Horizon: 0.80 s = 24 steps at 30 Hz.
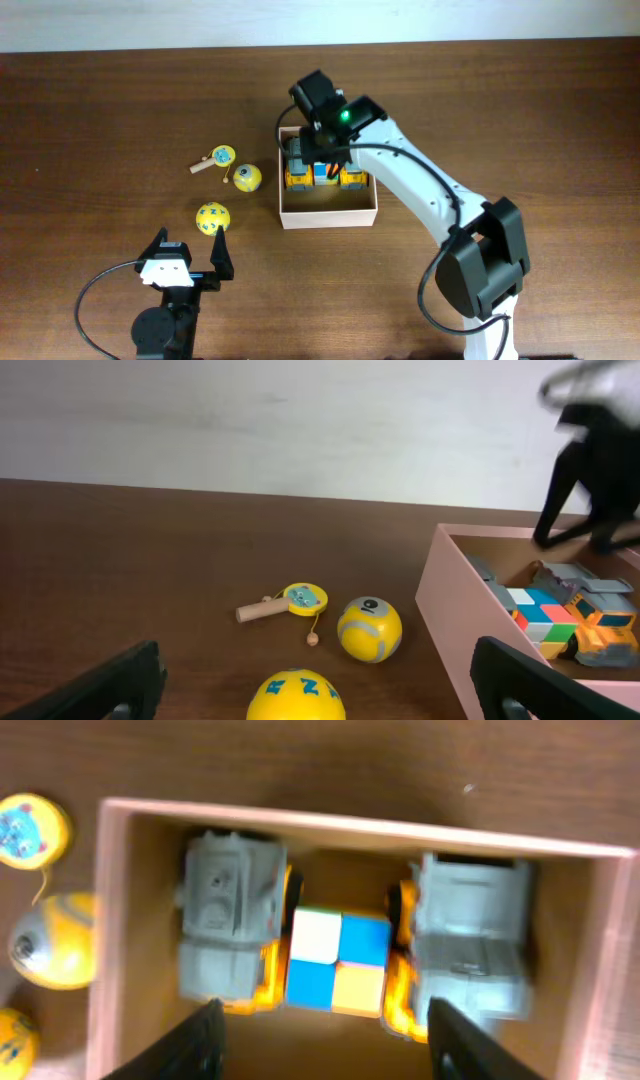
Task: Pack container
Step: 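Lower the cube between the trucks, open and lift the right gripper, then move the left gripper to the yellow letter ball and grasp it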
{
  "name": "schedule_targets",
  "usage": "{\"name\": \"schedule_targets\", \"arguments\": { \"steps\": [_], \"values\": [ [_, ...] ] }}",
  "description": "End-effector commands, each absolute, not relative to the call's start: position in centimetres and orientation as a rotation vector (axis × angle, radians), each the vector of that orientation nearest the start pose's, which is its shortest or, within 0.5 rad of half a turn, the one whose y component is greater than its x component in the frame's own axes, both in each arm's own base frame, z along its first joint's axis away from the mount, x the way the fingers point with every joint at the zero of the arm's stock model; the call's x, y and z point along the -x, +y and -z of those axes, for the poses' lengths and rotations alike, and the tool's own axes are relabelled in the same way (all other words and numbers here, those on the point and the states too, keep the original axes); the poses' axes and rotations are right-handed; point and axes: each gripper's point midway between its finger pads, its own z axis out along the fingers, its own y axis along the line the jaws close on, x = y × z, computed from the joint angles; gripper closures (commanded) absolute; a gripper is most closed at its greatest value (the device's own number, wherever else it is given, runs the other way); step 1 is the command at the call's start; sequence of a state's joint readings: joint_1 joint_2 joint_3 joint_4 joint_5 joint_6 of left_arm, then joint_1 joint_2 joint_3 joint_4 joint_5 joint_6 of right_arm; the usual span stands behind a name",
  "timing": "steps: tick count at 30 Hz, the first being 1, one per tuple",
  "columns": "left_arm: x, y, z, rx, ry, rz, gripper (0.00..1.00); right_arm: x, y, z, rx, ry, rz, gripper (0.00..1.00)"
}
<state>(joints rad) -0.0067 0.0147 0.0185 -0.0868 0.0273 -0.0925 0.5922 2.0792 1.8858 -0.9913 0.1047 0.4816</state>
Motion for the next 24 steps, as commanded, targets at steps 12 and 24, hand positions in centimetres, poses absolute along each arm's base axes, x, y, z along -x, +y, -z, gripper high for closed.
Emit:
{"name": "schedule_targets", "arguments": {
  "steps": [12, 24],
  "values": [
    [-24.6, -0.7, -15.7, 0.03, 1.652, 0.089, 0.01, -42.6, 12.6, -27.0, -0.293, 2.57, -0.008, 0.24],
    [-24.6, -0.7, -15.7, 0.03, 1.652, 0.089, 0.01, -40.1, 0.9, -24.7, -0.725, 2.708, 0.077, 0.01]
  ]
}}
